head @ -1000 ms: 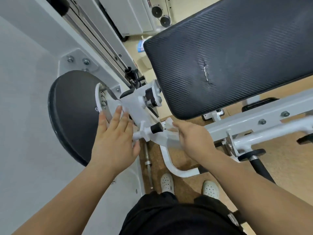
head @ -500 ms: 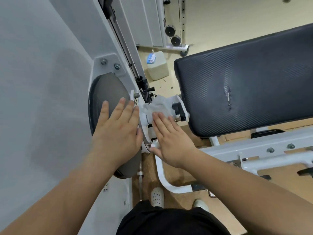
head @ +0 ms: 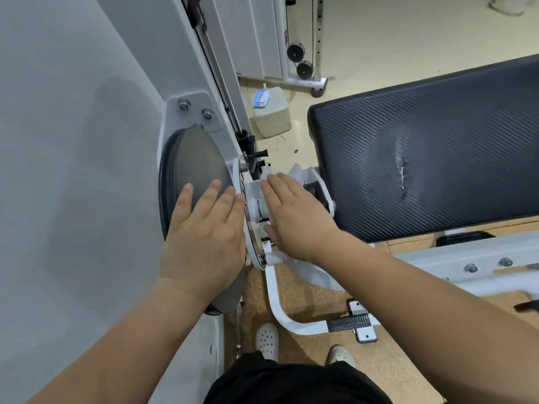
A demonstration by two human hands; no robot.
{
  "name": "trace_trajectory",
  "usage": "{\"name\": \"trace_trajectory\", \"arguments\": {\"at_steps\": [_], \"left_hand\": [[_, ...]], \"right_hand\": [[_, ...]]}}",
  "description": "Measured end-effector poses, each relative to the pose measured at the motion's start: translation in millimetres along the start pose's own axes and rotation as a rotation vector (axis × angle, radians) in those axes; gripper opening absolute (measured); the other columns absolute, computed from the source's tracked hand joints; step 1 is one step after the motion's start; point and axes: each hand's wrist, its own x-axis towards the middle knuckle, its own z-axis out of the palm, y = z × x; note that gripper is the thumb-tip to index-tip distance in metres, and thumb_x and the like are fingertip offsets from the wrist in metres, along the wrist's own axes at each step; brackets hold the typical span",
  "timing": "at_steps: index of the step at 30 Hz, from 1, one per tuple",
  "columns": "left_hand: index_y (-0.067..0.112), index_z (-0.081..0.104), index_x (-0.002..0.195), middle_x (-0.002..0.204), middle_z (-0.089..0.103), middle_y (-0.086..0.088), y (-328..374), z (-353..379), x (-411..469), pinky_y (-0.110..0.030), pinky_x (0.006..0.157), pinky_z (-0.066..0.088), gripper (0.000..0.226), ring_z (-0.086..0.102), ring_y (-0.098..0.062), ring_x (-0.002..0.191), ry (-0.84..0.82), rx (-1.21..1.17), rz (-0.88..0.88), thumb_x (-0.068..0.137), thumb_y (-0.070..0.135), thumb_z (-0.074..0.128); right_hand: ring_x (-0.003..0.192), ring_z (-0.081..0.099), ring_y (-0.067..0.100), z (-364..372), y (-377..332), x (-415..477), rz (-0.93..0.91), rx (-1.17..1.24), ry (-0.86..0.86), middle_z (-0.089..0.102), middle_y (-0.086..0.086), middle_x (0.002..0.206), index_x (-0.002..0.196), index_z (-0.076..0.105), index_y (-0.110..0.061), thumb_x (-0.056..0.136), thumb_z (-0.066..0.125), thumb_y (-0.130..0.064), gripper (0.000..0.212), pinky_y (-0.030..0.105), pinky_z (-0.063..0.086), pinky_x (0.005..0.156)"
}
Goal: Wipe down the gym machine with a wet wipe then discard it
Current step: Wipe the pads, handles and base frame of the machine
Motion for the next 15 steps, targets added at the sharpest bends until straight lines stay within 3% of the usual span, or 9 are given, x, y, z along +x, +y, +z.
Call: {"name": "trace_trajectory", "arguments": {"at_steps": [3, 6, 10, 12, 14, 15], "left_hand": [[0.004, 0.072, 0.12, 0.122, 0.072, -0.014, 1, 2, -1, -0.058, 0.112, 0.035, 0.034, 0.062, -0.036, 0.125, 0.041, 0.002, -0.017, 0.094, 0.018, 0.055], [0.005, 0.073, 0.119, 0.121, 0.073, -0.012, 1, 2, -1, -0.055, 0.109, 0.038, 0.035, 0.064, -0.034, 0.122, 0.044, 0.007, -0.025, 0.093, 0.018, 0.054], [0.006, 0.076, 0.115, 0.119, 0.074, -0.009, 2, 2, 0, -0.051, 0.105, 0.044, 0.036, 0.068, -0.03, 0.117, 0.083, -0.031, -0.04, 0.094, 0.02, 0.05], [0.007, 0.076, 0.114, 0.118, 0.075, -0.009, 2, 2, 0, -0.051, 0.101, 0.047, 0.04, 0.069, -0.028, 0.115, 0.132, -0.048, -0.033, 0.098, 0.021, 0.043], [0.007, 0.076, 0.114, 0.119, 0.074, -0.009, 1, 3, 0, -0.05, 0.099, 0.049, 0.043, 0.07, -0.028, 0.113, 0.173, -0.073, -0.031, 0.099, 0.023, 0.04], [0.007, 0.076, 0.114, 0.12, 0.074, -0.009, 0, 3, -1, -0.05, 0.098, 0.05, 0.041, 0.07, -0.028, 0.112, 0.192, -0.084, -0.029, 0.098, 0.022, 0.042]], "right_hand": [[0.151, 0.027, 0.042, 6, 2, -4, -0.002, 0.078, 0.028, 0.031, 0.027, 0.161, 0.157, 0.024, 0.007, 0.102, 0.048, -0.037, 0.074, 0.049, 0.022, 0.125], [0.144, 0.035, 0.034, 0, 17, 22, 0.044, 0.244, -0.012, 0.042, 0.018, 0.155, 0.153, 0.035, -0.003, 0.106, 0.045, -0.029, 0.055, 0.041, 0.027, 0.121], [0.119, 0.052, 0.026, 3, 18, 41, 0.083, 0.249, 0.044, 0.06, 0.006, 0.125, 0.128, 0.057, -0.011, 0.103, 0.047, -0.017, 0.027, 0.032, 0.039, 0.094], [0.117, 0.055, 0.028, 8, 12, 31, 0.168, 0.393, 0.151, 0.062, 0.006, 0.119, 0.121, 0.061, -0.011, 0.097, 0.048, -0.008, 0.027, 0.032, 0.044, 0.085], [0.13, 0.054, 0.034, 12, -7, 15, 0.21, 0.629, 0.336, 0.063, 0.013, 0.135, 0.134, 0.061, -0.006, 0.098, 0.046, -0.012, 0.039, 0.041, 0.047, 0.105], [0.138, 0.051, 0.033, 12, -21, 6, 0.194, 0.746, 0.417, 0.059, 0.016, 0.144, 0.14, 0.058, -0.003, 0.1, 0.043, -0.02, 0.046, 0.041, 0.039, 0.115]]}}
